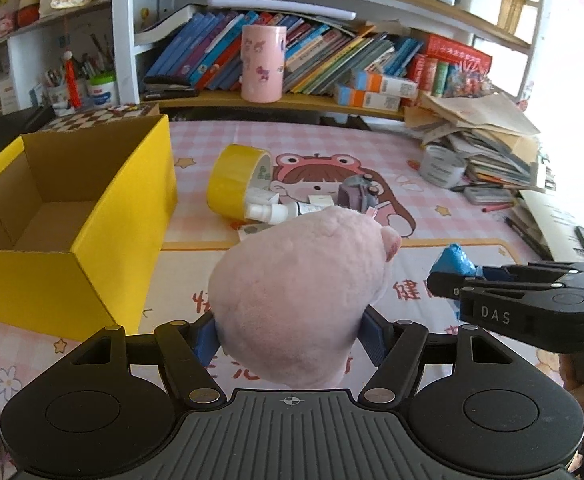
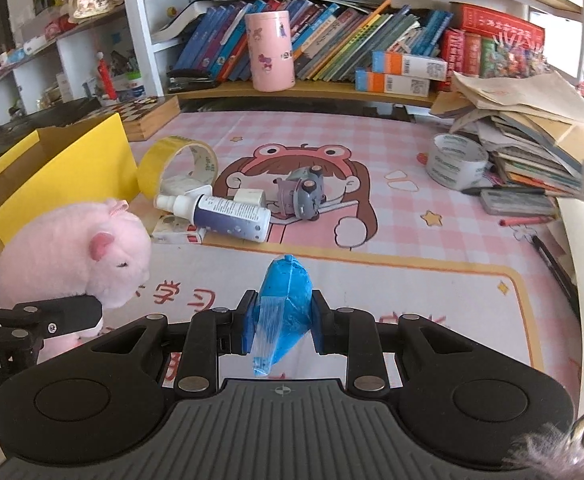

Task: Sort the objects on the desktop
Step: 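Lift and carry the pig with left tool while right tool carries the blue item toward the box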

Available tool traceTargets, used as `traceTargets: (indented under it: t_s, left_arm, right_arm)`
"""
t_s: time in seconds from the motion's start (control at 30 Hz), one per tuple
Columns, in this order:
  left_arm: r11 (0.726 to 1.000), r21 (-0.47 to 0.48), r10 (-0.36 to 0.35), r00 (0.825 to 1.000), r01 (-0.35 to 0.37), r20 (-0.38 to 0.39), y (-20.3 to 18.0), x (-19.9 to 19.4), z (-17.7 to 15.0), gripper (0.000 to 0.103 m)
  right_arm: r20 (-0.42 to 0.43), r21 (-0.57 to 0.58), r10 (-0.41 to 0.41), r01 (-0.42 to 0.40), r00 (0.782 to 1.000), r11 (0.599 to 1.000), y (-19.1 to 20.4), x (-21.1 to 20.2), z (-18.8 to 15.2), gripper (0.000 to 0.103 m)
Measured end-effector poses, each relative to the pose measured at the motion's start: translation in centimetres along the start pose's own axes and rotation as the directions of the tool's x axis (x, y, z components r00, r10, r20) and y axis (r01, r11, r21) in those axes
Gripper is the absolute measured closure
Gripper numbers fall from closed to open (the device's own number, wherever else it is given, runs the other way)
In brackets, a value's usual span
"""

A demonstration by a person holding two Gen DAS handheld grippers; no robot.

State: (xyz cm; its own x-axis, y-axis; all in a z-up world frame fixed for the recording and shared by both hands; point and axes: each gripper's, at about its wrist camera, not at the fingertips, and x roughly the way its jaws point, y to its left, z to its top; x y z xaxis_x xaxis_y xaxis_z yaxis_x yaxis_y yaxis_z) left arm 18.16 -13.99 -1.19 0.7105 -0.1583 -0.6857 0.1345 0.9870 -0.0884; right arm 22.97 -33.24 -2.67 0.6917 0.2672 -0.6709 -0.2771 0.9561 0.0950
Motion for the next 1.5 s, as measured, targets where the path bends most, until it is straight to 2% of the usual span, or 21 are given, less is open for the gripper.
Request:
traceTargets:
  t_s: [0.23, 0.77, 1.07, 1.5]
  left_arm:
    - [0.999, 0.018, -0.028, 0.999, 0.027, 0.018, 2.4, -2.7, -1.5, 0.034]
    - [0.995, 0.065, -0.074, 0.997, 0.072, 0.025, 8.2, -9.5, -7.2, 0.034]
    - [0.997, 0.054, -0.059, 0.998, 0.057, 0.036, 11.2, -12.3, -9.3, 0.034]
    - [1.000, 0.001, -0.030, 0.998, 0.030, 0.056, 14.4, -14.0, -10.6, 0.034]
  right_arm:
    - [0.009, 0.028, -0.043, 0.043, 0.999, 0.999, 3.2, -2.0, -1.7, 0.079]
    - [0.022, 0.034, -0.085, 0.084, 0.996, 0.996, 12.8, -7.0, -7.5, 0.079]
    - [0.015, 0.011, -0.056, 0.056, 0.998, 0.998, 18.0, -8.4, -10.0, 0.079]
    - [0.003, -0.052, -0.006, 0.006, 1.000, 0.999, 22.1, -8.4, -9.9, 0.079]
